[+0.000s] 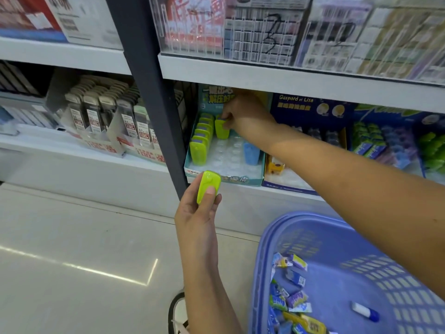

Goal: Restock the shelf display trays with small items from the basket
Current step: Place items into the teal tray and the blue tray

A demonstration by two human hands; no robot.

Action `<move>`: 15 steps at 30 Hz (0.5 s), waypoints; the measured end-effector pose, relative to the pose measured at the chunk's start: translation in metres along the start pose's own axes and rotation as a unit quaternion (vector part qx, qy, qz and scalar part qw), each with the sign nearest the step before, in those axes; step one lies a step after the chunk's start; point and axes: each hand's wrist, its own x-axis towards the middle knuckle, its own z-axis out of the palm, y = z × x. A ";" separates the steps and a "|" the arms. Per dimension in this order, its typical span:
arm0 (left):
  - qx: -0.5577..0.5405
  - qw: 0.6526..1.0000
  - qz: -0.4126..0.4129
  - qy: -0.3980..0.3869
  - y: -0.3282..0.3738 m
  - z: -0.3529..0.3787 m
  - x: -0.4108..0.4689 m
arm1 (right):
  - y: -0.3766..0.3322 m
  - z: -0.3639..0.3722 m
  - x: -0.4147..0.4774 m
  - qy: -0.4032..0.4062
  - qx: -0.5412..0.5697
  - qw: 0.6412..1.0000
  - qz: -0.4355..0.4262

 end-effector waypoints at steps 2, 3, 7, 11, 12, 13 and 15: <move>-0.004 1.000 0.005 -0.002 0.001 0.004 0.000 | -0.002 0.005 -0.001 0.049 -0.014 0.999 0.004; -0.010 1.000 0.006 -0.001 0.001 0.006 0.001 | -0.002 0.009 -0.002 0.072 -0.026 0.997 -0.003; -0.046 0.999 0.008 0.018 0.005 0.014 0.001 | 0.004 0.018 -0.004 0.055 -0.022 0.998 0.016; -0.064 0.998 0.015 0.013 0.012 0.021 0.002 | 0.004 0.018 -0.009 0.044 -0.058 0.997 0.008; -0.055 0.998 0.021 0.006 0.013 0.023 0.002 | 0.002 0.014 -0.009 0.046 -0.063 0.997 0.013; -0.043 0.999 0.029 0.000 0.014 0.025 0.002 | -0.001 0.009 -0.008 0.042 -0.068 0.997 0.016; -0.022 0.999 0.045 -0.006 0.016 0.029 0.001 | -0.003 -0.003 -0.015 0.016 -0.079 0.997 0.023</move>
